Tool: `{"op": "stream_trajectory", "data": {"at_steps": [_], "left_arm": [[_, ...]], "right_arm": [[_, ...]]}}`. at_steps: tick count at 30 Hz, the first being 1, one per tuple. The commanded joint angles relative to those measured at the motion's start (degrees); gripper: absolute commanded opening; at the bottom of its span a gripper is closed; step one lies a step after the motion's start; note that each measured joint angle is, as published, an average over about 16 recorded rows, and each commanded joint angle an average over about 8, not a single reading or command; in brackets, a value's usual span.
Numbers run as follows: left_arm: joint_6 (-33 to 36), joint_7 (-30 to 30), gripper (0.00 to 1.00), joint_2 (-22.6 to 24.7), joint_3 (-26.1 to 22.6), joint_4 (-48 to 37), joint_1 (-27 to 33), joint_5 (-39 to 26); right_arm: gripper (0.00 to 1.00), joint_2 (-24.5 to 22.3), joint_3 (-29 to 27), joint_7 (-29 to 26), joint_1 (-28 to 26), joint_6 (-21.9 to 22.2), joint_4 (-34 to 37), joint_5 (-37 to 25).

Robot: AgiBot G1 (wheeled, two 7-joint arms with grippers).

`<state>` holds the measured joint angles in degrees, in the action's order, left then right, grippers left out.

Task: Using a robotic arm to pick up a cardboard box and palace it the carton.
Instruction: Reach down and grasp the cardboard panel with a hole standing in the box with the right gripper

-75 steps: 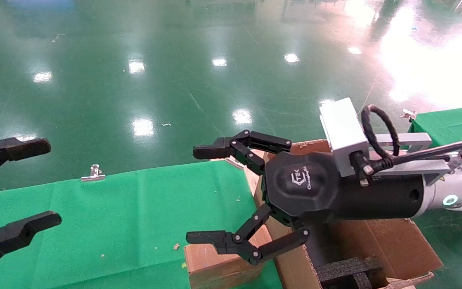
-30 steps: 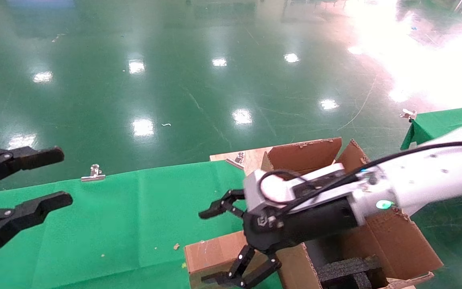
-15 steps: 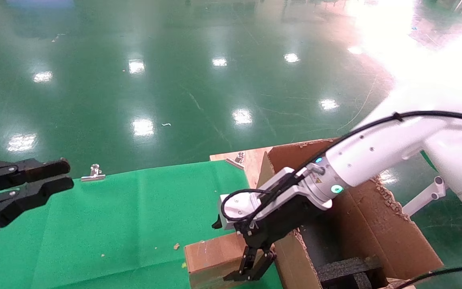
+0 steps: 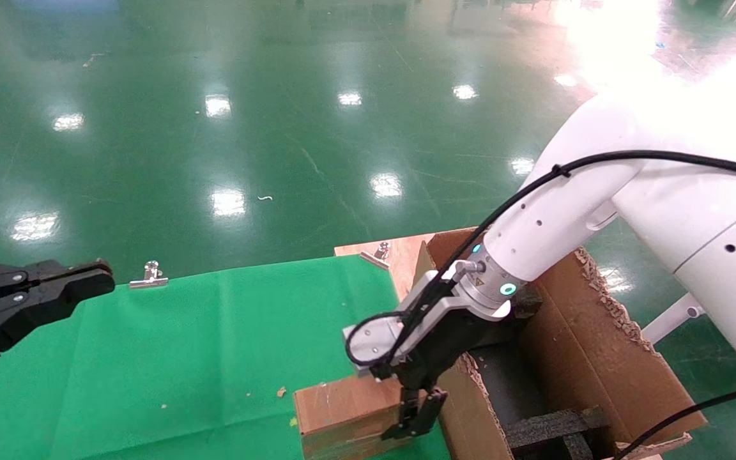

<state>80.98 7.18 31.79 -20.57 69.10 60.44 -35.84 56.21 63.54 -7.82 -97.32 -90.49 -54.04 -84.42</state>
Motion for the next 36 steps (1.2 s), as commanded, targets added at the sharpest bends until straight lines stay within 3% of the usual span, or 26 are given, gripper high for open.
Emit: {"op": "stream_trajectory", "data": {"at_steps": [1, 8, 9, 36], "left_arm": [[0.0, 0.0, 1.0, 0.0, 0.0, 0.0, 0.0, 0.0], [0.0, 0.0, 1.0, 0.0, 0.0, 0.0, 0.0, 0.0], [0.0, 0.0, 1.0, 0.0, 0.0, 0.0, 0.0, 0.0], [0.0, 0.0, 1.0, 0.0, 0.0, 0.0, 0.0, 0.0]], "right_arm": [[0.94, 0.7, 1.2, 1.0, -0.6, 0.1, 1.0, 0.2], [0.06, 1.0, 1.5, 1.3, -0.7, 0.3, 2.3, 1.0], [0.0, 1.0, 1.4, 1.3, -0.7, 0.3, 2.1, 1.0], [0.0, 0.4, 1.0, 1.0, -0.5, 0.4, 0.9, 1.1]]}}
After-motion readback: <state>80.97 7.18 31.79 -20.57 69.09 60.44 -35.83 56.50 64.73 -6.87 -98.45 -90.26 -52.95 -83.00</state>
